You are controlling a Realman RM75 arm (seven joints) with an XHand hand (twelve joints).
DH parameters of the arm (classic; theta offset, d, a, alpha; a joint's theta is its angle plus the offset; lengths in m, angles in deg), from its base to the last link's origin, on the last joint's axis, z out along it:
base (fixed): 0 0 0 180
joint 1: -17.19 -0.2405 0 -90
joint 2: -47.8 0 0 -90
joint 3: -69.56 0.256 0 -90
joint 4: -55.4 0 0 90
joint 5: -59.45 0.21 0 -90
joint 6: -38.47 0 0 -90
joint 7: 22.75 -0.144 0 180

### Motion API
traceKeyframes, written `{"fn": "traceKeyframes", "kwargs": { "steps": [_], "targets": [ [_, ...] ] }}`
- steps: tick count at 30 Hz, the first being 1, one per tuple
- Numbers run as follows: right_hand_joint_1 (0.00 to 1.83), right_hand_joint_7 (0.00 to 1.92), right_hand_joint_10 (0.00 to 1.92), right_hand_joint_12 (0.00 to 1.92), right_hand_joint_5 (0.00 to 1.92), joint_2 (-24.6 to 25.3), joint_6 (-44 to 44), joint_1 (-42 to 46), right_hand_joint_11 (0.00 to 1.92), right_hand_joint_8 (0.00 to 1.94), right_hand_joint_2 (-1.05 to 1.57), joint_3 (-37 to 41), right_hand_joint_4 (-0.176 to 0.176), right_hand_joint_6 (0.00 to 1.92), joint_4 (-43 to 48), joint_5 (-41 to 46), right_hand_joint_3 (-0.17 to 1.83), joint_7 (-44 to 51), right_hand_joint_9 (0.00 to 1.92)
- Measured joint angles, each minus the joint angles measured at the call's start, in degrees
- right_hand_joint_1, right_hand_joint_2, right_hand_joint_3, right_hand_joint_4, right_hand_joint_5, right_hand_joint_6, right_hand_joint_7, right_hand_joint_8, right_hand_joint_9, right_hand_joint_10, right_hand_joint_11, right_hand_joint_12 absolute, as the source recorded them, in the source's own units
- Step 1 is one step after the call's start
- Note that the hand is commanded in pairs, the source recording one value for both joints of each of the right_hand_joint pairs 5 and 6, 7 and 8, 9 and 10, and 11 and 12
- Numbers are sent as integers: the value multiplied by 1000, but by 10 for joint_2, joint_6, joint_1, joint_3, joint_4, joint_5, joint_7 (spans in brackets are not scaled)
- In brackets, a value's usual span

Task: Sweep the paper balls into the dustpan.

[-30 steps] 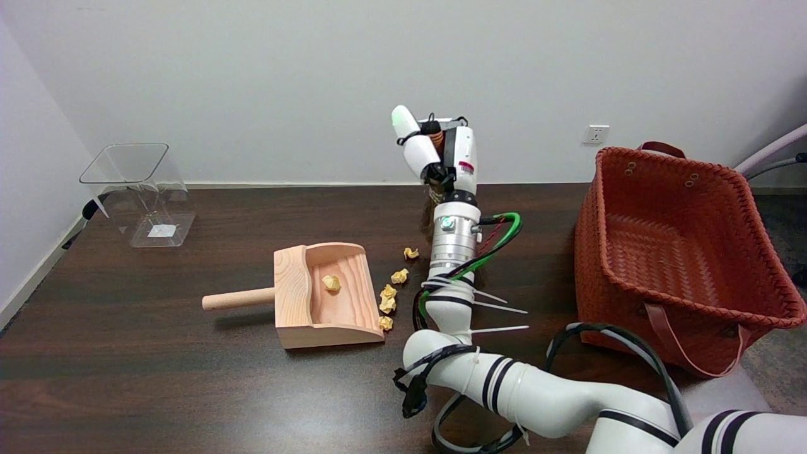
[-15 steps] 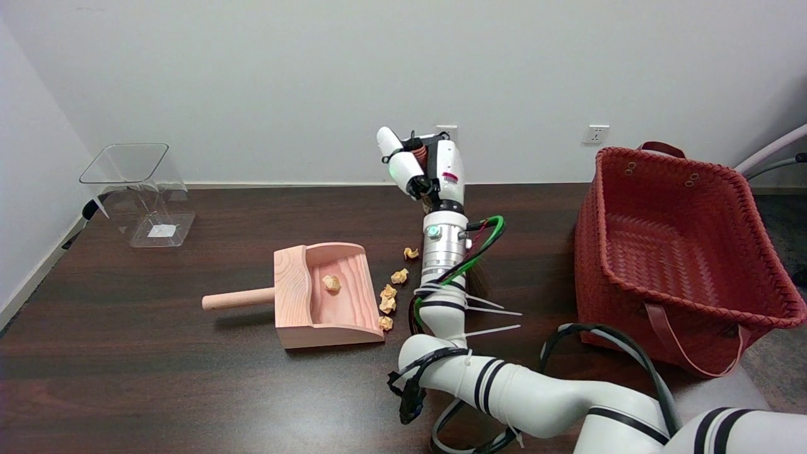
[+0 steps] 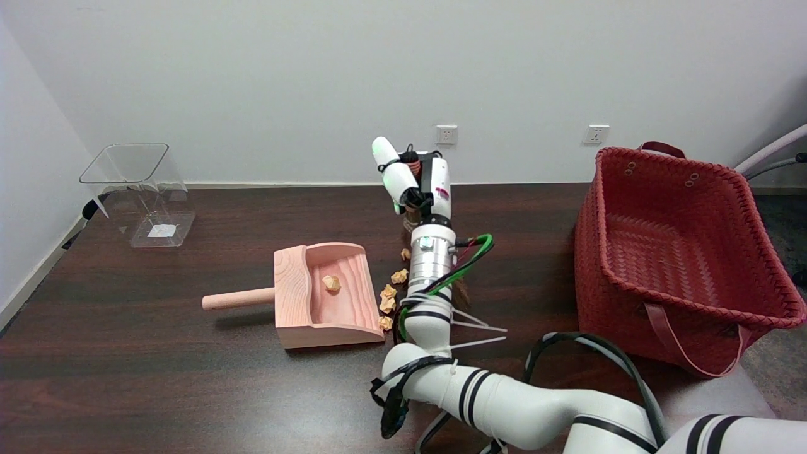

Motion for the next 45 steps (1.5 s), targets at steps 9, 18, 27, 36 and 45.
{"fn": "traceKeyframes", "kwargs": {
  "steps": [9,18,27,36,45],
  "targets": [
    [519,1920,1920,1920,1920,24,14,13,1920,1920,1571,-1,0,1920,22,50,-175,-99,1920],
    [486,1920,1920,1920,1920,39,20,25,1920,1920,1571,-3,0,1920,47,100,-175,-205,1920],
    [475,1920,1920,1920,1920,50,24,31,1920,1920,1571,-4,0,1920,71,143,-175,-295,1920],
    [481,1920,1920,1920,1920,50,44,36,1920,1920,1571,-5,0,1920,106,161,-175,-331,1920],
    [497,1920,1920,1920,1920,32,80,48,1920,1920,1571,-6,0,1920,165,153,-175,-297,1920]
  ]
}}
